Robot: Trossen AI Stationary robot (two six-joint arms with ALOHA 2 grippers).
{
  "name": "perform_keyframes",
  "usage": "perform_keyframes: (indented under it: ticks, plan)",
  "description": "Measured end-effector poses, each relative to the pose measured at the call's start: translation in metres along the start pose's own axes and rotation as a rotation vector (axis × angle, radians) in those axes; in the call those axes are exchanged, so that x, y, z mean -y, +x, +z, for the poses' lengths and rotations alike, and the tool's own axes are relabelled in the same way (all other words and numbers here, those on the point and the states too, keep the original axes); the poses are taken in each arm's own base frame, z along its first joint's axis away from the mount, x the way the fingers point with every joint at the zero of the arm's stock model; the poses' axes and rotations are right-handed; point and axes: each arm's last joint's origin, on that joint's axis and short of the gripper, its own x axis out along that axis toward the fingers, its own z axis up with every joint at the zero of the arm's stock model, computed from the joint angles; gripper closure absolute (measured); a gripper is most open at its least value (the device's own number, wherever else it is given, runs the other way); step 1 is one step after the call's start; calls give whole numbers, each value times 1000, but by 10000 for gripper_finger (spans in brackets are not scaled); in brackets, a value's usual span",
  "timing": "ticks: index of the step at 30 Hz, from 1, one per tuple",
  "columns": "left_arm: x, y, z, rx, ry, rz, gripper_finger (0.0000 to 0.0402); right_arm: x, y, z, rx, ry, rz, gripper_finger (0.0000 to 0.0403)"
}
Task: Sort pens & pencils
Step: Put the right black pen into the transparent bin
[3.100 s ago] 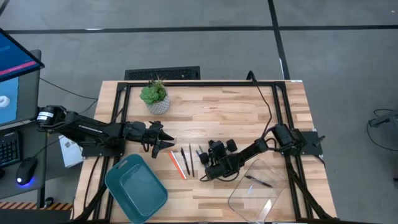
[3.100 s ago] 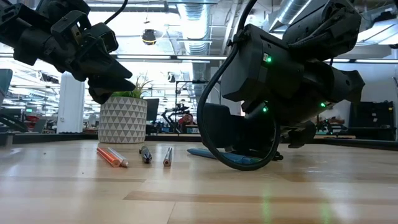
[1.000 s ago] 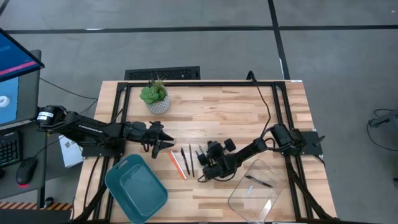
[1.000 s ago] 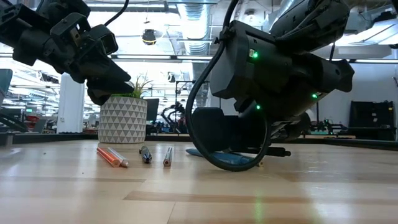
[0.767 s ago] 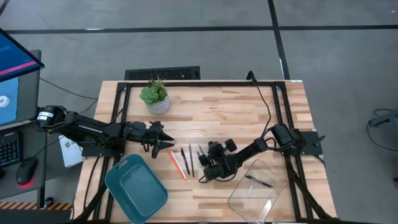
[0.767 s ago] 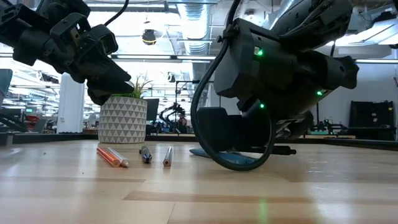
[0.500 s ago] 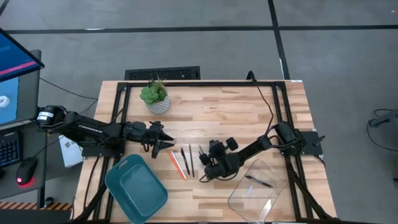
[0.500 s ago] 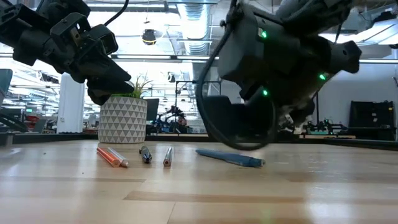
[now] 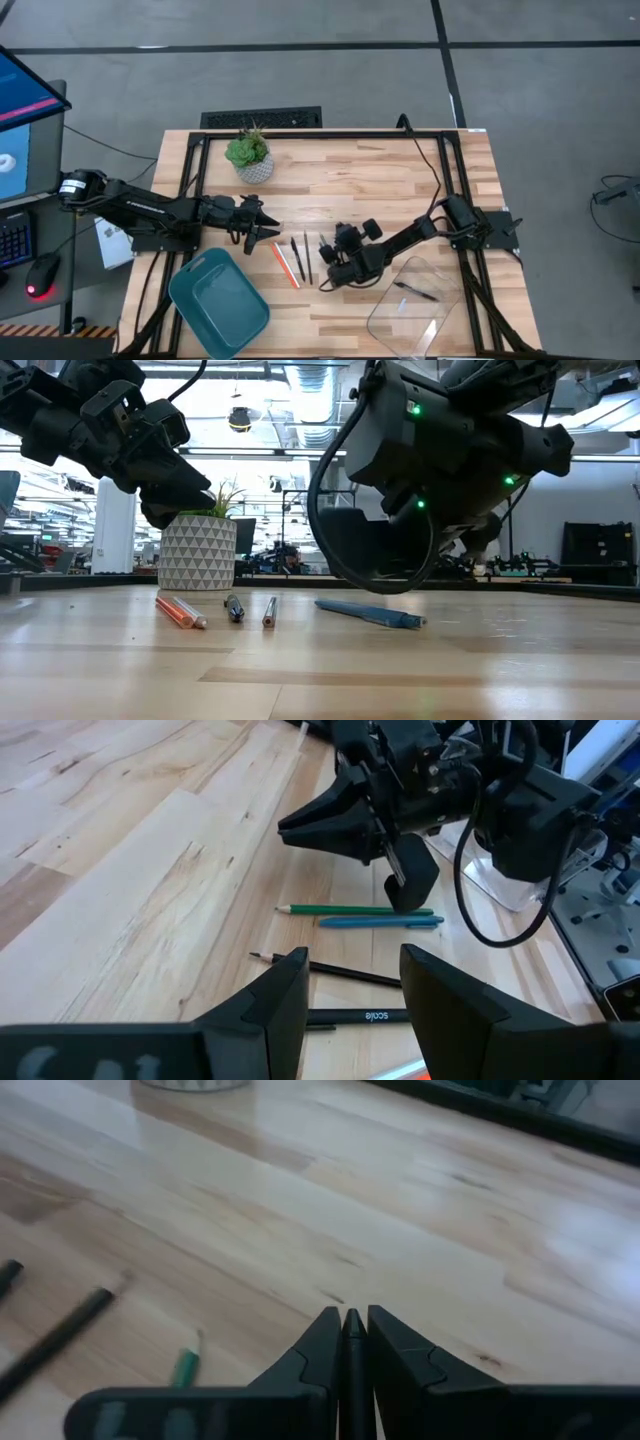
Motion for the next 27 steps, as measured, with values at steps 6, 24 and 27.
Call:
perform_keyframes:
  ticks: [6,24,27]
  plan:
    - [0,0,0,0,-4,0,252,-11,0,20,13,-38,12,337]
    - [1,0,-1,-13,-11,-24,252,13,-44,132,192,-68,16,337]
    - [1,0,-1,-14,-11,-25,252,20,-53,146,210,-65,26,337]
